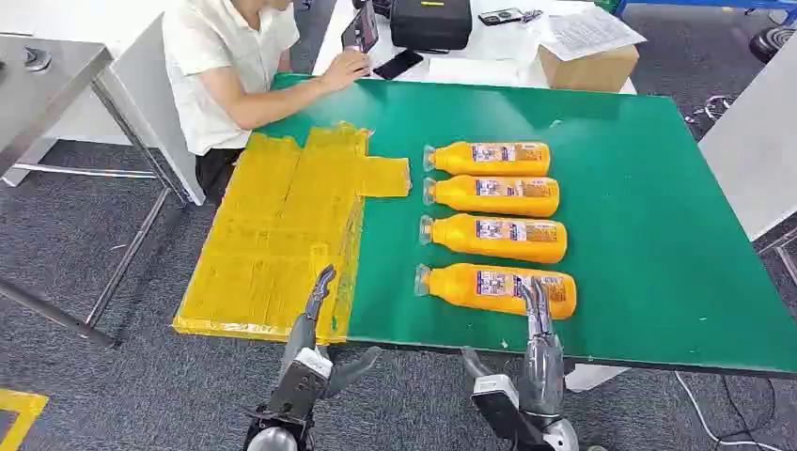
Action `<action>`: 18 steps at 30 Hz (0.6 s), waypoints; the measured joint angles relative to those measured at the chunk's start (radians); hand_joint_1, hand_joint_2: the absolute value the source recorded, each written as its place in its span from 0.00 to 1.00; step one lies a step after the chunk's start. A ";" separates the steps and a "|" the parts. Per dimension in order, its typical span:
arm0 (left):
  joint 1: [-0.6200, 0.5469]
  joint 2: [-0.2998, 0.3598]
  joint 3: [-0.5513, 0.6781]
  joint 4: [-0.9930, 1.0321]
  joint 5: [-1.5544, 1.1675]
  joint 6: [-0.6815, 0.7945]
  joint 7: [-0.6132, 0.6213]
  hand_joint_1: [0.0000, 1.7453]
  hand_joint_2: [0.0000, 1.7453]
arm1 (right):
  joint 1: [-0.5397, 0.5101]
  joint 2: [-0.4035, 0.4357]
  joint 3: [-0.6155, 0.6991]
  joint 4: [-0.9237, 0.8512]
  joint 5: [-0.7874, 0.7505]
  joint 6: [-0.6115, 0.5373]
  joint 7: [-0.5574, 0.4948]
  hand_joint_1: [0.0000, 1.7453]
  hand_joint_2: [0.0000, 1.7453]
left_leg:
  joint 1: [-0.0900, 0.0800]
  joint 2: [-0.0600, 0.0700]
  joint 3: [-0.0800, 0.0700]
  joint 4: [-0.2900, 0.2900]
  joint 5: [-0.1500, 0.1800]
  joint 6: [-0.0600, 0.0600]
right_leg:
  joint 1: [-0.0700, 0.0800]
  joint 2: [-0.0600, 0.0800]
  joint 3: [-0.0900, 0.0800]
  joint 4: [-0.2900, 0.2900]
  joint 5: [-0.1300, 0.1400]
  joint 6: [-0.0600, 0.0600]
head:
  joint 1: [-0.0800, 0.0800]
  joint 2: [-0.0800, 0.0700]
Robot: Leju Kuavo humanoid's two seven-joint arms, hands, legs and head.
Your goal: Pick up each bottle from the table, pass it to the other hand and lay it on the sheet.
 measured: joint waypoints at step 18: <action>-0.003 0.009 0.002 -0.010 0.016 -0.010 0.009 0.00 1.00 | -0.053 -0.045 -0.102 0.039 0.264 -0.001 0.065 0.00 1.00 | 0.000 0.000 0.000 0.000 0.000 0.000 | 0.000 0.000 0.000 0.000 0.000 0.000 | 0.000 0.000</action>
